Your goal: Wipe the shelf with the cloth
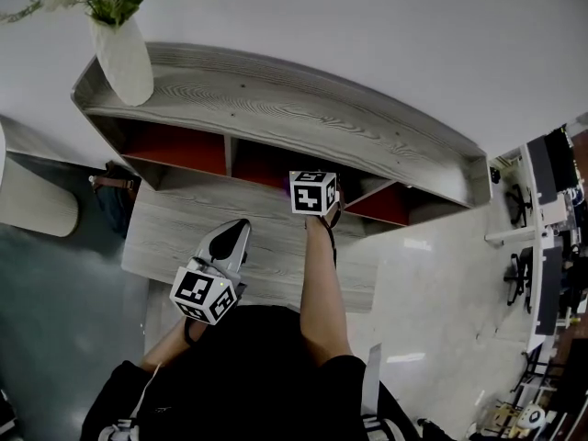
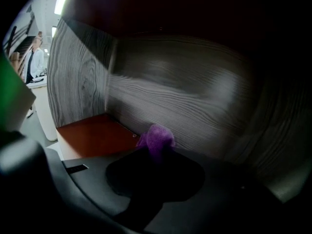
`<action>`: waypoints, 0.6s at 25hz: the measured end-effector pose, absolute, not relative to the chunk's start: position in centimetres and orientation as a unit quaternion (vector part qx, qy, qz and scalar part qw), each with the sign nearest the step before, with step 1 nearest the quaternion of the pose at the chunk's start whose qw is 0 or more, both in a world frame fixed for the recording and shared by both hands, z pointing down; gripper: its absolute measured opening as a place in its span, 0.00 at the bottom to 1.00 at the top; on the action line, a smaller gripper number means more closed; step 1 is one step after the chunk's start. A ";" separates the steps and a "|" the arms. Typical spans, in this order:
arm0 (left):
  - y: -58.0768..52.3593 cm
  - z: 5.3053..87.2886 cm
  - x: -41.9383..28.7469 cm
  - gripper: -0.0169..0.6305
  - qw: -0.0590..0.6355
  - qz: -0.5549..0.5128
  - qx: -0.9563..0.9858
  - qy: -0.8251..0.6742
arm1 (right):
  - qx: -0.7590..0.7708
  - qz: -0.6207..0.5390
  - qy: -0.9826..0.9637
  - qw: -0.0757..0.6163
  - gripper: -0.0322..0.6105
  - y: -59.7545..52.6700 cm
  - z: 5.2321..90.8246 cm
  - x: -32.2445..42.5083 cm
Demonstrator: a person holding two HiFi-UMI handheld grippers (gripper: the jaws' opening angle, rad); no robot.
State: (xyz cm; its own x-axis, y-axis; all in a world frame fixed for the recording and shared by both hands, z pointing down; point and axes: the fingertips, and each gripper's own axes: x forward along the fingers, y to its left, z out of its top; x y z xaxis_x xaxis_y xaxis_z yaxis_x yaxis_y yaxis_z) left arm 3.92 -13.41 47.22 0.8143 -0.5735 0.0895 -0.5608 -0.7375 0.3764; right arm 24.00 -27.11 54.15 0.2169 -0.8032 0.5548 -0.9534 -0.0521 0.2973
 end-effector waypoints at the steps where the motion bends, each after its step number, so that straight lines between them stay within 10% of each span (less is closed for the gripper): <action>1: -13.3 47.2 4.0 0.03 0.197 -0.016 0.933 -0.302 | 0.720 0.123 -0.609 0.311 0.15 -26.9 54.2 24.4; 15: -12.0 47.2 4.9 0.03 0.198 -0.006 0.941 -0.275 | 0.767 0.129 -0.537 0.326 0.15 -24.5 54.2 28.2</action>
